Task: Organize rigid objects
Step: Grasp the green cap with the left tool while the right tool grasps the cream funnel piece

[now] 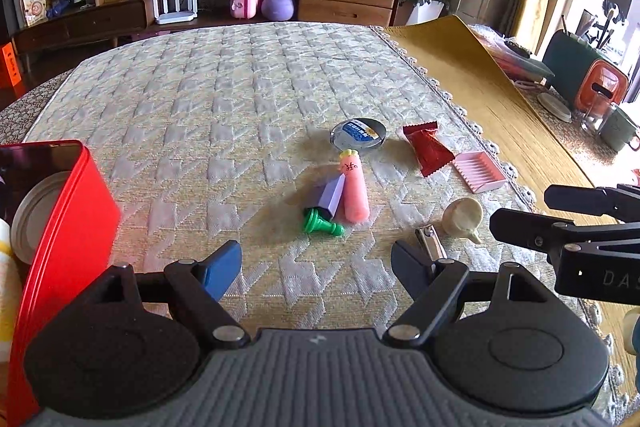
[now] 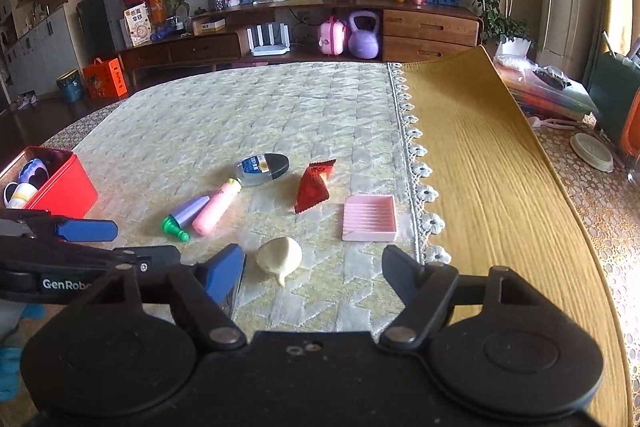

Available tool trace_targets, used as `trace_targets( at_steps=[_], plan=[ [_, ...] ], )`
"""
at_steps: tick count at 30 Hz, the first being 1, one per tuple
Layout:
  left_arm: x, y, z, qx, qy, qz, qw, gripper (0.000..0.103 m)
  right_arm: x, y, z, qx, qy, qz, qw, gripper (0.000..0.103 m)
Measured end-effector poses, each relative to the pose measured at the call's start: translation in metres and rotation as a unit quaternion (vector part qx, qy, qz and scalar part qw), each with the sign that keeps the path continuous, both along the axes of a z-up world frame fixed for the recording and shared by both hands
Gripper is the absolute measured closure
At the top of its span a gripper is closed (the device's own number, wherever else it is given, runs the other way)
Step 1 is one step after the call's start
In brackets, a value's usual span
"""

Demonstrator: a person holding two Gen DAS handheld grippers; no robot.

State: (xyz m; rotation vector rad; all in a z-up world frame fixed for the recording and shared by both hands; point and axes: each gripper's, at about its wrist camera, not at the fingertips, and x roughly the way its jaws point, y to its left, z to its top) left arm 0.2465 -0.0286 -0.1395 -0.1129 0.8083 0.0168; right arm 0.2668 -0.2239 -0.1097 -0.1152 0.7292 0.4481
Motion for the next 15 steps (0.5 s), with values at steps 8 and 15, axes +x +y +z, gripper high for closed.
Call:
trace_targets(
  at_steps=[8,15],
  plan=[
    [0.006,-0.008,-0.009,0.034,-0.022,-0.014,0.9991,0.027,0.013,0.006,-0.011,0.008,0.019,0.007,1.000,0.043],
    [0.012,-0.008,-0.012,0.031,-0.027,-0.020,0.9989,0.047,0.018,0.010,-0.017,0.016,0.031,0.014,0.999,0.048]
  ],
)
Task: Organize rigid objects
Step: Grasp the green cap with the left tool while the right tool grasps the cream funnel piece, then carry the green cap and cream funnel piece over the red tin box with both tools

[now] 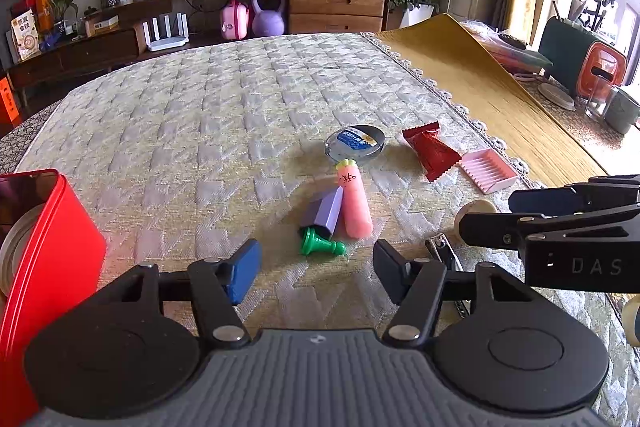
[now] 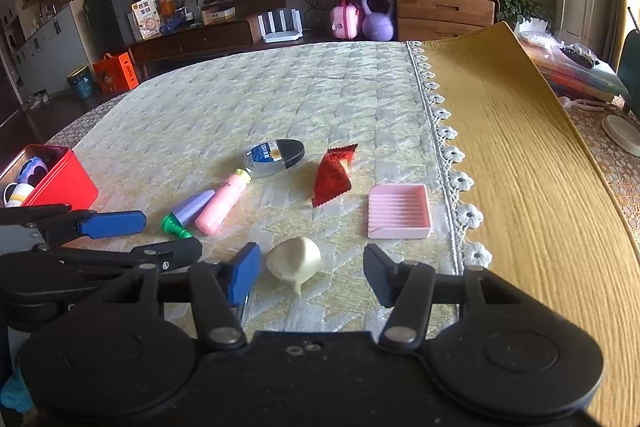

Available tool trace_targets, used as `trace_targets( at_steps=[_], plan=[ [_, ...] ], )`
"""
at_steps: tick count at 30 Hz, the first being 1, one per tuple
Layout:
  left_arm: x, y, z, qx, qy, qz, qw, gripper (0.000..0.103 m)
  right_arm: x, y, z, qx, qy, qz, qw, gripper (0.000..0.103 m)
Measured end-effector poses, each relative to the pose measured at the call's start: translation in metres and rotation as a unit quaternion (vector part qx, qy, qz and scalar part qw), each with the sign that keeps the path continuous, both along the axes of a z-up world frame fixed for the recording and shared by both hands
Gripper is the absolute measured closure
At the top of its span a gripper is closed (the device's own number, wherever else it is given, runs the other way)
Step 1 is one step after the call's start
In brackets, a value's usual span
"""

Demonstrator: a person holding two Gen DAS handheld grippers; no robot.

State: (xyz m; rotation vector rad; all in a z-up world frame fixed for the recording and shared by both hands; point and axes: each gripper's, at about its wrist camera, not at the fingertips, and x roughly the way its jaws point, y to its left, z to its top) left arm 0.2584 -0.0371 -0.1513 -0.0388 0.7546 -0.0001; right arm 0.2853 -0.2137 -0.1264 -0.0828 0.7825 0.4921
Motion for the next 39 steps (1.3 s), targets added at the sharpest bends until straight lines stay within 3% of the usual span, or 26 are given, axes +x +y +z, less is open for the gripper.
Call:
trace_targets(
  at_steps=[11,13,16,24,39],
  plan=[
    [0.005,0.000,-0.002,-0.007,-0.006,-0.016,0.9998,0.072,0.005,0.007,-0.005,0.016,0.008,0.007,1.000,0.054],
    [0.005,0.000,-0.002,-0.004,-0.006,-0.016,0.9998,0.078,0.004,0.006,-0.006,0.019,0.008,0.007,1.000,0.061],
    [0.005,0.000,-0.002,-0.007,-0.005,-0.014,0.9999,0.078,0.003,0.006,-0.006,0.021,0.012,0.000,1.000,0.073],
    [-0.005,0.003,0.006,-0.014,-0.004,-0.014,0.9998,0.078,-0.007,0.003,0.000,0.026,0.007,-0.011,1.000,0.073],
    [-0.048,0.017,0.041,-0.055,0.007,-0.003,0.9985,0.078,-0.058,0.013,0.044,0.027,-0.011,0.009,1.000,0.073]
  ],
)
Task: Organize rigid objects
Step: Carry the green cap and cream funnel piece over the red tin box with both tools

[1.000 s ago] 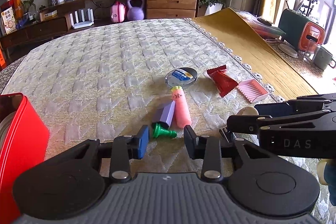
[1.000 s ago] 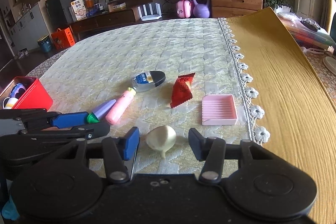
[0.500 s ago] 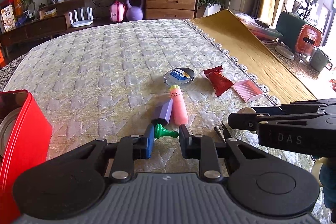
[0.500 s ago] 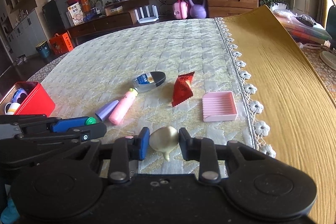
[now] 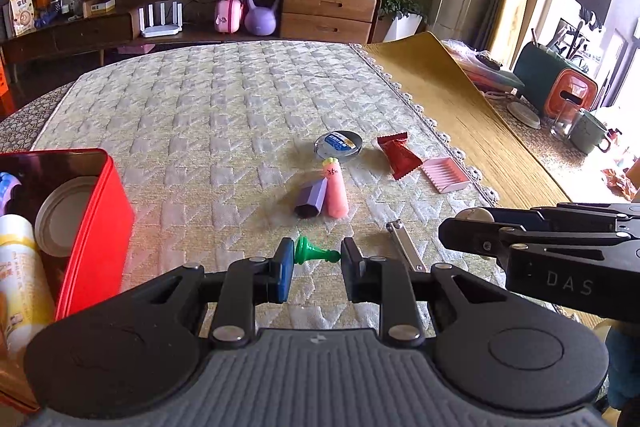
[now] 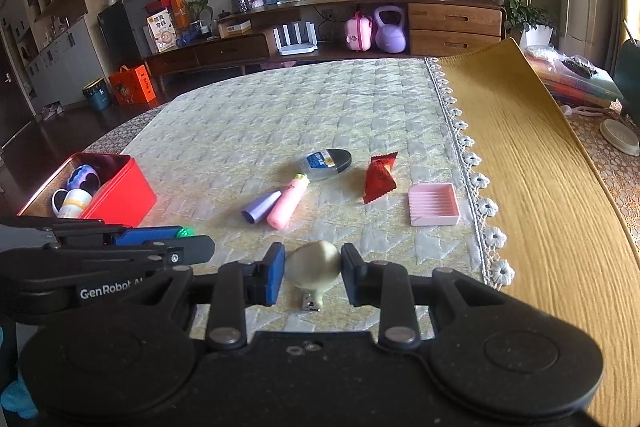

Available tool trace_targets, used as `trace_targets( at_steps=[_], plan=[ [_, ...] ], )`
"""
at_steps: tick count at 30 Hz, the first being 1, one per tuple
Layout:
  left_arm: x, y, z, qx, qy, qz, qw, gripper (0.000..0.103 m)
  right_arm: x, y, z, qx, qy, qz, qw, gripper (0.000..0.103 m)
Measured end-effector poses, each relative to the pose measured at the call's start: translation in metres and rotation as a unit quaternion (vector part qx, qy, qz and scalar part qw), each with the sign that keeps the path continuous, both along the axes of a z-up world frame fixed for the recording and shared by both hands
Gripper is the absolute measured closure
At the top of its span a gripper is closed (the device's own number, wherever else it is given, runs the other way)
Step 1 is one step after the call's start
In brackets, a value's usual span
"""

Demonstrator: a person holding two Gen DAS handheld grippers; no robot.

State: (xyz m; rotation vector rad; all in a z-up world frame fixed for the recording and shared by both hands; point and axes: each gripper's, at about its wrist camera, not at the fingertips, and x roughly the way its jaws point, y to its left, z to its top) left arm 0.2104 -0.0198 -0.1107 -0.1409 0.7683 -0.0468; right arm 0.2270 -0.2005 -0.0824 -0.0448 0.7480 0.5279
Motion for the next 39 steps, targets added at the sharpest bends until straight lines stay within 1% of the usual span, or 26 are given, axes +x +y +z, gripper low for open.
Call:
trace_targets(
  at_steps=[3,9,16,20,26,30,39],
  plan=[
    [-0.011,0.009,0.010,-0.004,0.005,0.008,0.9999,0.078,-0.010,0.005,0.010,0.004,-0.004,0.007,1.000,0.073],
    [-0.037,0.029,0.029,-0.014,0.000,0.023,0.9996,0.078,-0.027,0.026,0.029,0.011,-0.014,0.032,0.999,0.073],
    [-0.063,0.061,0.044,-0.013,-0.005,0.049,0.9987,0.078,-0.044,0.064,0.046,0.010,-0.028,0.068,0.997,0.073],
    [-0.076,0.089,0.049,-0.012,-0.008,0.069,0.9975,0.078,-0.051,0.087,0.052,0.007,-0.037,0.087,0.995,0.073],
    [-0.091,0.136,0.052,-0.017,-0.009,0.112,0.9935,0.078,-0.056,0.122,0.052,-0.002,-0.040,0.114,0.993,0.073],
    [-0.098,0.162,0.050,-0.013,-0.007,0.136,0.9905,0.078,-0.055,0.142,0.049,-0.007,-0.037,0.127,0.991,0.073],
    [-0.103,0.203,0.036,-0.007,0.008,0.184,0.9828,0.078,-0.043,0.184,0.036,-0.022,-0.035,0.147,0.988,0.073]
  ],
)
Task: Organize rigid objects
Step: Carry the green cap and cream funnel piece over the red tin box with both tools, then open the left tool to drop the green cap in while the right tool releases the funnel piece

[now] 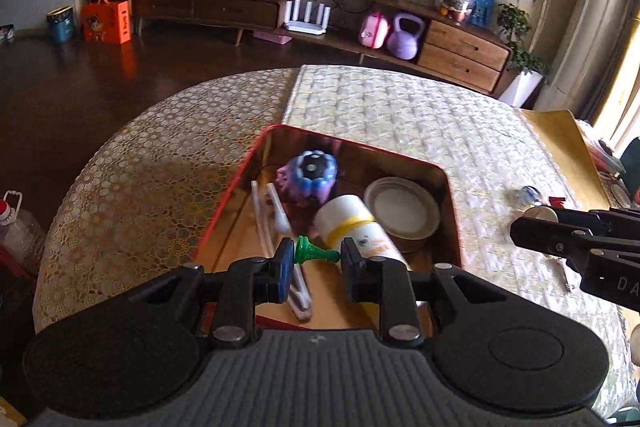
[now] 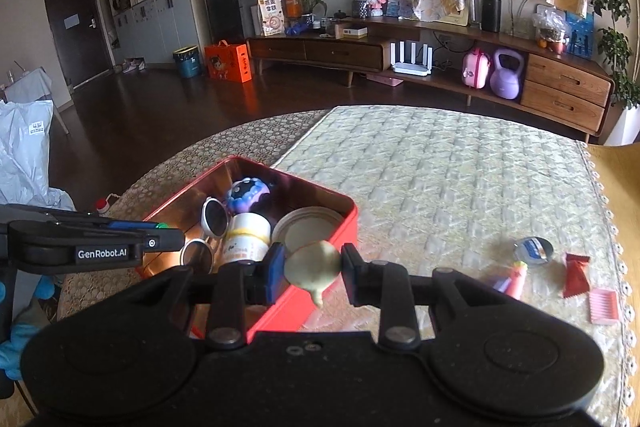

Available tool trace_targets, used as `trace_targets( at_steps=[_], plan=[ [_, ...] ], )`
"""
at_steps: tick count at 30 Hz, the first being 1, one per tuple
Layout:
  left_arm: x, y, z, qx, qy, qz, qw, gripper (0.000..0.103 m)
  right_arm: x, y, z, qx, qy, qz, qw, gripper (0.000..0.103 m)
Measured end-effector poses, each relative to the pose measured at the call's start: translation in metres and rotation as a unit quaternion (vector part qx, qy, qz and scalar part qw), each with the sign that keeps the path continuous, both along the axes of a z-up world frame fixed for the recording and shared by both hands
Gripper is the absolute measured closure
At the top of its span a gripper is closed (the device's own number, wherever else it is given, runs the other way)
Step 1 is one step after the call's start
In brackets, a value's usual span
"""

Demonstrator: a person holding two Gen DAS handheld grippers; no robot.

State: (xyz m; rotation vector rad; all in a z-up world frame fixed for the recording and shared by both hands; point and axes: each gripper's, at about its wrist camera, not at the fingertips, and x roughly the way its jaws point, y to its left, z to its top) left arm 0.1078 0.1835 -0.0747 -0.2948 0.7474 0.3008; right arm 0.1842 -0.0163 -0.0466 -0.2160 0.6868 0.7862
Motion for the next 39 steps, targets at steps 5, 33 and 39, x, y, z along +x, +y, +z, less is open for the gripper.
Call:
trace_targets(
  at_steps=[5,33,39],
  plan=[
    [0.005,0.016,-0.014,0.000,0.016,0.022,0.9996,0.078,0.015,0.026,-0.010,-0.016,-0.005,0.003,1.000,0.073],
    [0.032,0.021,-0.041,0.028,0.045,0.025,0.9983,0.078,0.036,0.072,-0.049,-0.065,0.006,0.008,0.998,0.068],
    [0.028,0.020,-0.040,0.020,0.049,0.027,0.9982,0.078,0.028,0.065,-0.043,-0.055,0.005,0.013,0.998,0.062]
  ],
)
